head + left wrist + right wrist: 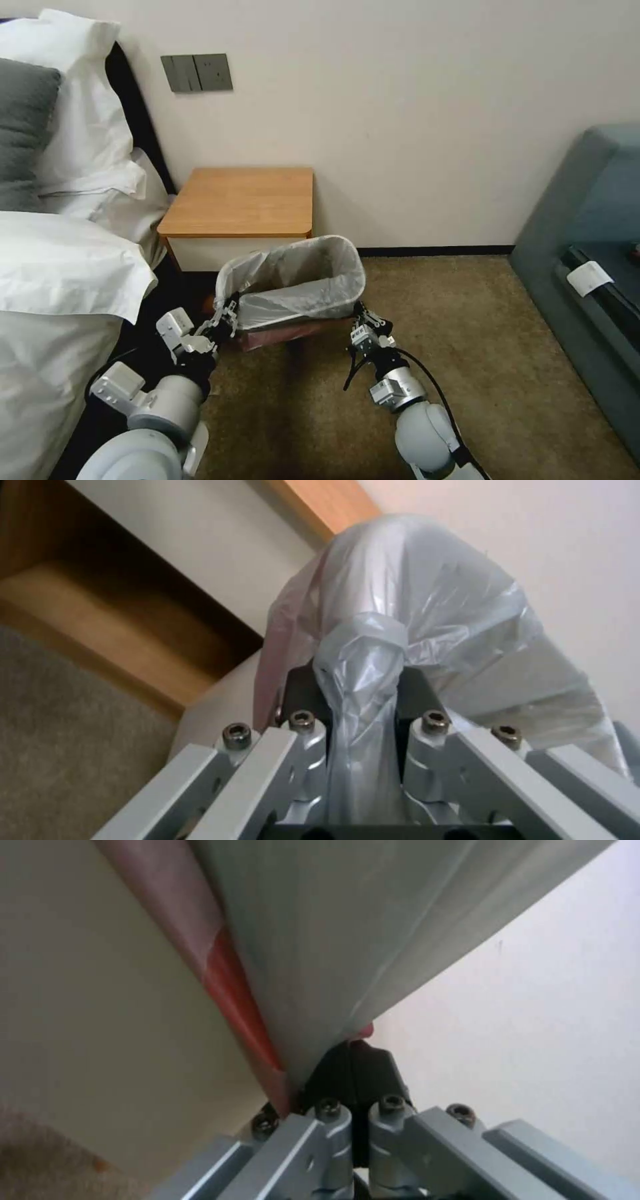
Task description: Pick up the garbage bag from the table and place it over the trash can.
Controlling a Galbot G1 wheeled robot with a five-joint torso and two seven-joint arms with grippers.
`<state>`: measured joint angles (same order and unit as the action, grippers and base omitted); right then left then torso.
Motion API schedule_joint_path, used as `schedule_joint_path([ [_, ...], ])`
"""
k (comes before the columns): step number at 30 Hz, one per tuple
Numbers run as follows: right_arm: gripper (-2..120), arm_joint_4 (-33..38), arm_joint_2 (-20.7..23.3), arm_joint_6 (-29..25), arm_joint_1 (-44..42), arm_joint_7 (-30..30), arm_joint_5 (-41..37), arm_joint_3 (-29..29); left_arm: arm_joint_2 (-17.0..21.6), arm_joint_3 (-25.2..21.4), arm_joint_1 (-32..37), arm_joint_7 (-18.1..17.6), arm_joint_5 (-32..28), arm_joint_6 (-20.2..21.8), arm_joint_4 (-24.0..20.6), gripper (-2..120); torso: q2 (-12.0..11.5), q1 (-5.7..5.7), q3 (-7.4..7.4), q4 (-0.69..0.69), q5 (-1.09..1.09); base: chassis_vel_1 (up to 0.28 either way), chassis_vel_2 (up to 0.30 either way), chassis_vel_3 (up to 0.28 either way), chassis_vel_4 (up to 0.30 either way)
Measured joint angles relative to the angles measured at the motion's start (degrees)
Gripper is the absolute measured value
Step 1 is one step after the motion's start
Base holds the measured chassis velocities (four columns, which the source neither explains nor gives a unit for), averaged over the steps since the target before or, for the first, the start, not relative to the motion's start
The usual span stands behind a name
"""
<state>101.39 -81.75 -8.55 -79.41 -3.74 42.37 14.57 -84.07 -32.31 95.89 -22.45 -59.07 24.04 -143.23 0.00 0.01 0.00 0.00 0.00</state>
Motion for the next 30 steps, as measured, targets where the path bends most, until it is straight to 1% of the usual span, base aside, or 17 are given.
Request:
schedule_joint_path([
  [11,0,-3.07,-0.91,-2.11,0.46,-0.32,2.97,1.72,-0.23,-0.19,-0.03,-0.02,-0.14,0.13,0.00,11,0.00,0.00,0.00,0.00,0.00,0.000,0.000,0.000,0.000],
  [13,0,-2.74,-1.17,-3.11,-0.13,-0.44,3.05,2.33,-0.20,-0.89,-0.23,0.35,1.23,0.24,0.00,11,0.00,0.00,0.00,0.00,0.00,0.000,0.000,0.000,0.000],
  [14,2,-1.99,-1.16,-3.45,-0.80,-0.36,2.87,2.82,-0.06,-1.65,-0.52,0.48,2.41,0.85,-0.01,11,0.00,0.00,0.00,0.00,0.00,0.000,0.000,0.000,0.000],
  [15,7,-1.31,-1.08,-3.68,-1.33,-0.20,2.63,3.13,0.05,-2.06,-0.74,0.51,3.39,1.20,-0.12,11,-0.01,0.00,0.00,0.00,0.00,0.000,0.000,0.000,0.000],
  [16,7,-1.31,-1.08,-3.68,-1.33,-0.20,2.63,3.13,0.05,-2.06,-0.74,0.51,3.39,1.20,-0.12,11,-0.01,0.00,0.00,0.00,0.00,0.000,0.000,0.000,0.000],
  [18,15,0.97,-0.53,-4.13,-3.02,0.61,1.71,3.79,0.38,-2.79,-1.43,0.59,6.03,1.62,0.23,11,0.00,0.00,0.00,0.00,0.02,0.000,0.000,0.000,0.000],
  [19,20,2.39,-0.11,-4.13,-3.98,1.20,1.16,4.38,0.49,-2.99,-1.85,0.59,7.32,1.69,0.90,11,0.00,0.00,0.00,0.00,-0.01,0.000,0.000,0.000,0.000],
  [20,25,3.58,0.22,-4.17,-4.73,1.59,0.71,4.70,0.52,-2.98,-2.18,0.61,8.61,1.71,1.52,11,0.00,0.00,0.00,0.00,-0.02,0.000,0.000,0.000,0.000],
  [21,25,3.58,0.22,-4.17,-4.73,1.59,0.71,4.70,0.52,-2.98,-2.18,0.61,8.61,1.71,1.52,11,0.00,0.00,0.00,0.00,-0.02,0.000,0.000,0.000,0.000],
  [22,28,4.71,0.59,-4.23,-5.50,2.10,0.02,5.17,0.52,-2.96,-2.44,0.66,9.81,1.72,2.09,11,0.00,0.00,0.00,0.00,0.01,0.000,0.000,0.000,0.000],
  [24,38,6.83,1.66,-4.24,-7.26,3.17,-1.53,6.39,0.52,-2.92,-2.93,0.66,11.73,1.73,3.20,11,0.00,0.00,0.00,0.00,-0.01,0.000,0.000,0.000,0.000],
  [25,38,6.83,1.66,-4.24,-7.26,3.17,-1.53,6.39,0.52,-2.92,-2.93,0.66,11.73,1.73,3.20,11,0.00,0.00,0.00,0.00,-0.01,0.000,0.000,0.000,0.000],
  [27,46,8.45,2.48,-4.29,-8.75,3.45,-2.61,7.56,0.51,-2.87,-3.12,0.67,13.59,1.73,4.02,11,0.00,-0.01,0.00,0.00,0.00,0.000,0.000,0.000,0.000],
  [29,57,10.22,3.11,-4.22,-9.81,3.08,-4.70,8.39,0.67,-2.55,-2.99,1.12,16.95,1.69,4.88,11,0.00,0.00,0.00,0.00,0.00,0.000,0.000,0.000,0.000],
  [30,57,10.22,3.11,-4.22,-9.81,3.08,-4.70,8.39,0.67,-2.55,-2.99,1.12,16.95,1.69,4.88,11,0.00,0.00,0.00,0.00,0.00,0.000,0.000,0.000,0.000],
])
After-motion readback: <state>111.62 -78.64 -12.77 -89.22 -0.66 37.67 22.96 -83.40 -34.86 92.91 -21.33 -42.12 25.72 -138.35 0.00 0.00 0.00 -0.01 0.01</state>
